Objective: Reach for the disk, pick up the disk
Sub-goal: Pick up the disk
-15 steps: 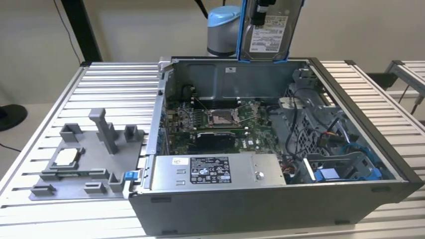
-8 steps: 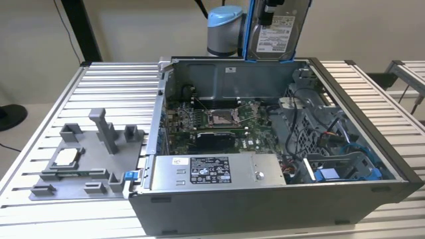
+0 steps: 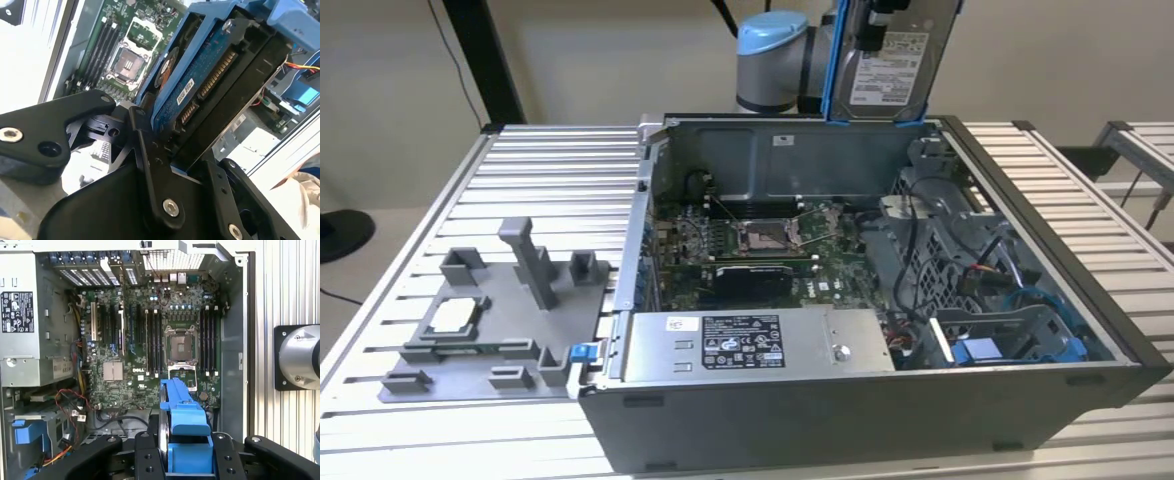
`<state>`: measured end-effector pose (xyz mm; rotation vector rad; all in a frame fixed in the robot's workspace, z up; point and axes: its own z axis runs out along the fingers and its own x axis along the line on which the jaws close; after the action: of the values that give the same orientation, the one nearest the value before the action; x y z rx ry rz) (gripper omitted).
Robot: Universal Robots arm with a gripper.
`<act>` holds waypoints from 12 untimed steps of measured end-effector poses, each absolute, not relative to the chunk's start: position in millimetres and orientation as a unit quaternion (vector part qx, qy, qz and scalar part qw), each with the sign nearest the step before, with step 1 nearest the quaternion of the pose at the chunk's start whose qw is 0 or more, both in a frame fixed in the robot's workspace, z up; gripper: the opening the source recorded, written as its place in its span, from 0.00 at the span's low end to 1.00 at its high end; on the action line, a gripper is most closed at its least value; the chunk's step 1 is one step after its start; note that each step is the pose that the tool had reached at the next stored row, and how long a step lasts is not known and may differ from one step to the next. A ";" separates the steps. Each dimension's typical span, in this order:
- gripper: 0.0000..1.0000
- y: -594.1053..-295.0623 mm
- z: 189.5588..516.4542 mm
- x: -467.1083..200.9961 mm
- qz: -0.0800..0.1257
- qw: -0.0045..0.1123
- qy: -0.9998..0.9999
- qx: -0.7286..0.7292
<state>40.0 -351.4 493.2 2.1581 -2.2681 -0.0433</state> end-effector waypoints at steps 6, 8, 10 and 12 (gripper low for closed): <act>0.00 -351.3 493.2 51.1 -0.014 0.005 -0.724 0.689; 0.00 -351.4 493.2 54.6 -0.014 0.005 -0.724 0.689; 0.00 -351.3 493.2 58.0 -0.014 0.005 -0.724 0.689; 0.00 -351.3 493.2 61.0 -0.014 0.005 -0.724 0.689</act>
<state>61.0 -351.3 493.2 2.1580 -2.2681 -0.0433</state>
